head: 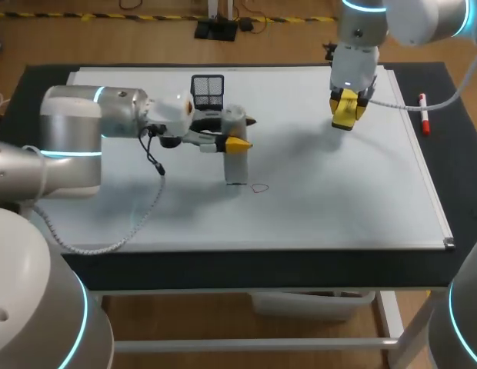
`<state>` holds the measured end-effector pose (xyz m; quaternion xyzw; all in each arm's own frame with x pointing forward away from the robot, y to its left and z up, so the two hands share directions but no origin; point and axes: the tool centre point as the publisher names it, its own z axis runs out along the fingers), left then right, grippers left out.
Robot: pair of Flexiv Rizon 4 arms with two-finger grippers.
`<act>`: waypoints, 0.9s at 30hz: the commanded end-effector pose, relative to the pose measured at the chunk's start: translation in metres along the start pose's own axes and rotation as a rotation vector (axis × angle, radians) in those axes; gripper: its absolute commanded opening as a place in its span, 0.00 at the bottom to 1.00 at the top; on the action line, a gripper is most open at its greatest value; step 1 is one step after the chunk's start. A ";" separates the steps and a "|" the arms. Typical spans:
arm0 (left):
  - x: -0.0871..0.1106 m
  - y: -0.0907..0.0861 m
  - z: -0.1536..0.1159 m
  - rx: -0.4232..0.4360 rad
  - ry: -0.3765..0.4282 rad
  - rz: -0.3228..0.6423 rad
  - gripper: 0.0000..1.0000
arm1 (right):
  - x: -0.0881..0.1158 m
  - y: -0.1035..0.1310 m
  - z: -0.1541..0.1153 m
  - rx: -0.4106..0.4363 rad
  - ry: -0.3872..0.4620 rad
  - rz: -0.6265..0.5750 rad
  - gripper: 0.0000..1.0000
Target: Pick up the inspection probe, press it on each red-marked spot on the whiteboard one by one, put down the probe, pick up the eraser, and wipe off all the red marks.
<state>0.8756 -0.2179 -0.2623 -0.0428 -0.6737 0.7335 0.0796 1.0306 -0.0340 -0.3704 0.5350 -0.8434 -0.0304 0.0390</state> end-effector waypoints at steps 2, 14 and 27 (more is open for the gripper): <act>-0.004 0.007 0.015 -0.004 0.067 -0.012 0.00 | 0.001 0.000 -0.001 0.002 0.003 -0.002 0.00; 0.000 0.013 0.031 0.010 0.119 -0.014 0.00 | 0.001 0.000 -0.001 0.002 0.003 -0.002 0.00; -0.001 0.018 0.043 0.014 0.157 0.002 0.00 | 0.001 0.000 -0.001 0.002 0.003 -0.002 0.00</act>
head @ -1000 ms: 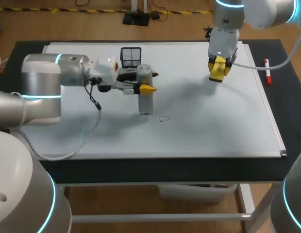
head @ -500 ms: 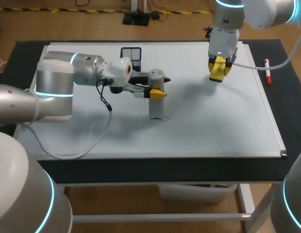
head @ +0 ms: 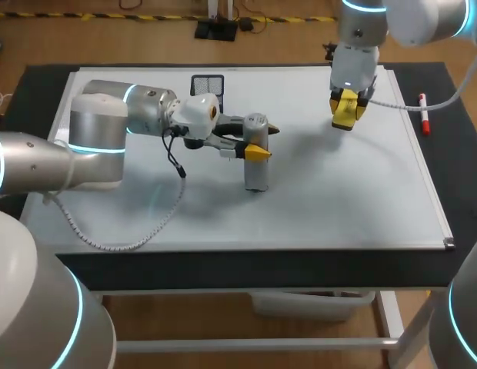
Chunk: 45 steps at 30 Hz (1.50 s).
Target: Pick up the inspection probe, press it on each red-marked spot on the whiteboard one by one, put down the probe, pick up the eraser, and wipe off all the red marks.
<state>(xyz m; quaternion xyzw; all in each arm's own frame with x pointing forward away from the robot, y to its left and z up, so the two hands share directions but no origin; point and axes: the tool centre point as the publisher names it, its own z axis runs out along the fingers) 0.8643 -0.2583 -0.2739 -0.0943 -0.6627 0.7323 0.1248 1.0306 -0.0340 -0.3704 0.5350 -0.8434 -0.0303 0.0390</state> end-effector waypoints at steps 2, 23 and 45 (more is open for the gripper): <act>-0.006 0.004 0.003 0.003 0.020 -0.001 0.00 | 0.001 0.000 -0.001 0.002 0.003 -0.002 0.00; -0.007 0.008 0.005 -0.007 0.029 -0.008 0.00 | 0.001 0.000 -0.001 0.002 0.003 -0.002 0.00; -0.019 -0.014 -0.015 -0.019 -0.014 0.019 0.00 | 0.001 0.000 -0.001 0.002 0.003 -0.002 0.00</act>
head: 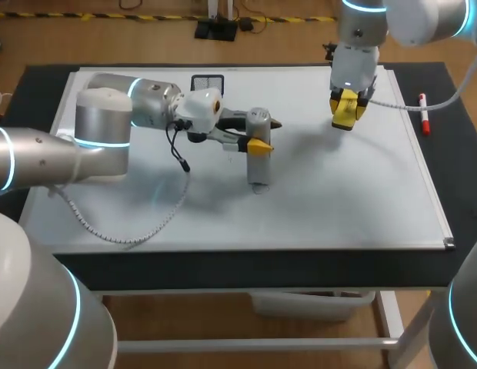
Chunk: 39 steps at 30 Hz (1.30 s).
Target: Pick up the inspection probe, press it on each red-marked spot on the whiteboard one by one, put down the probe, pick up the eraser, and wipe off all the red marks.
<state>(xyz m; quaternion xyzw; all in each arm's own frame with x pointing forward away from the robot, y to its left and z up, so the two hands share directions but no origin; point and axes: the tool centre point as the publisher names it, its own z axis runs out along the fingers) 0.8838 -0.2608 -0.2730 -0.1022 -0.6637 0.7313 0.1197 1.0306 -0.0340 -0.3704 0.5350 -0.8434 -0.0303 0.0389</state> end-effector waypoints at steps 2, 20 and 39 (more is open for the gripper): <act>-0.004 -0.016 -0.022 -0.014 -0.043 0.009 0.00 | 0.001 0.000 -0.001 0.002 0.003 -0.002 0.00; -0.061 -0.042 -0.139 -0.049 -0.346 0.010 0.00 | 0.001 0.000 -0.001 0.002 0.003 -0.002 0.00; -0.084 -0.039 -0.212 -0.059 -0.513 -0.017 0.00 | 0.001 0.000 -0.001 0.002 0.003 -0.002 0.00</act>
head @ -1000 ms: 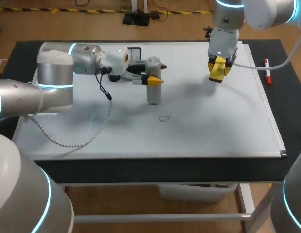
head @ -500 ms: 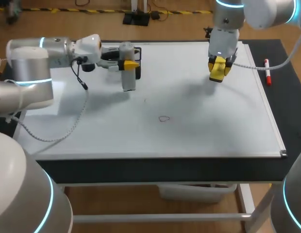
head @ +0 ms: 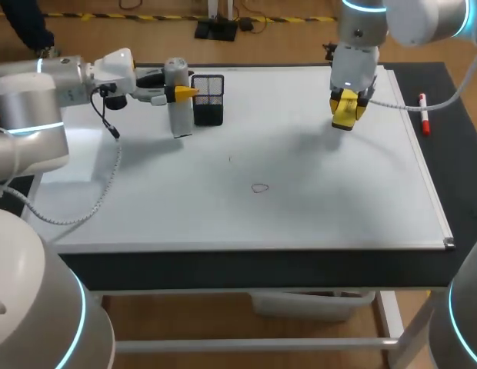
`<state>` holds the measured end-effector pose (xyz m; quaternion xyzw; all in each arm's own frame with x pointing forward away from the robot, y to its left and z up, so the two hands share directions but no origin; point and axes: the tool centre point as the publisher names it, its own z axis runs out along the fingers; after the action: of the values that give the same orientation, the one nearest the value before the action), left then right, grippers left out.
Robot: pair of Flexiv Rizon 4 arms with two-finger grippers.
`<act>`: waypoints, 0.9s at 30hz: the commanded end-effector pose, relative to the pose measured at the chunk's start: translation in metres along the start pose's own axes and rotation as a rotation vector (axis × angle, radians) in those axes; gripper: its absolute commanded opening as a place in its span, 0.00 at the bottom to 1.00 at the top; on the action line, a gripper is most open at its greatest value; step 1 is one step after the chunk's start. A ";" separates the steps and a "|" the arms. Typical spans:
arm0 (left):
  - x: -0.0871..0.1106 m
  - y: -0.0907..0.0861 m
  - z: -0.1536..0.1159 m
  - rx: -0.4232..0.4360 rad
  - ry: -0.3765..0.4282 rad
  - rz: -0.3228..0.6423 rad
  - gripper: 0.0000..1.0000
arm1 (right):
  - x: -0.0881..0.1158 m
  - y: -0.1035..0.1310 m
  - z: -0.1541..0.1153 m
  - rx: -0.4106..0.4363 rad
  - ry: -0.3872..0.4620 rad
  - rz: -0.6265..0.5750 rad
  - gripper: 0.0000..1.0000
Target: Pick up the inspection probe, press it on each red-marked spot on the whiteboard one by one, put down the probe, pick up the eraser, and wipe off all the red marks.
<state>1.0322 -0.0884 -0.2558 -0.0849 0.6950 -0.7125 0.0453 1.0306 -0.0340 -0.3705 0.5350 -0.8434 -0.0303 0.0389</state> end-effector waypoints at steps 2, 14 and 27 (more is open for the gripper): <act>-0.002 -0.001 -0.008 0.006 -0.017 0.002 0.00 | 0.001 0.000 -0.001 0.002 0.003 -0.002 0.00; -0.007 -0.004 -0.017 -0.011 -0.041 0.010 0.00 | 0.001 0.000 -0.001 0.002 0.003 -0.002 0.00; -0.007 -0.004 -0.017 -0.011 -0.041 0.010 0.00 | 0.001 0.000 -0.001 0.002 0.003 -0.002 0.00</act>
<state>1.0367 -0.0702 -0.2540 -0.0958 0.6978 -0.7071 0.0622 1.0306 -0.0340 -0.3705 0.5350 -0.8434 -0.0303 0.0389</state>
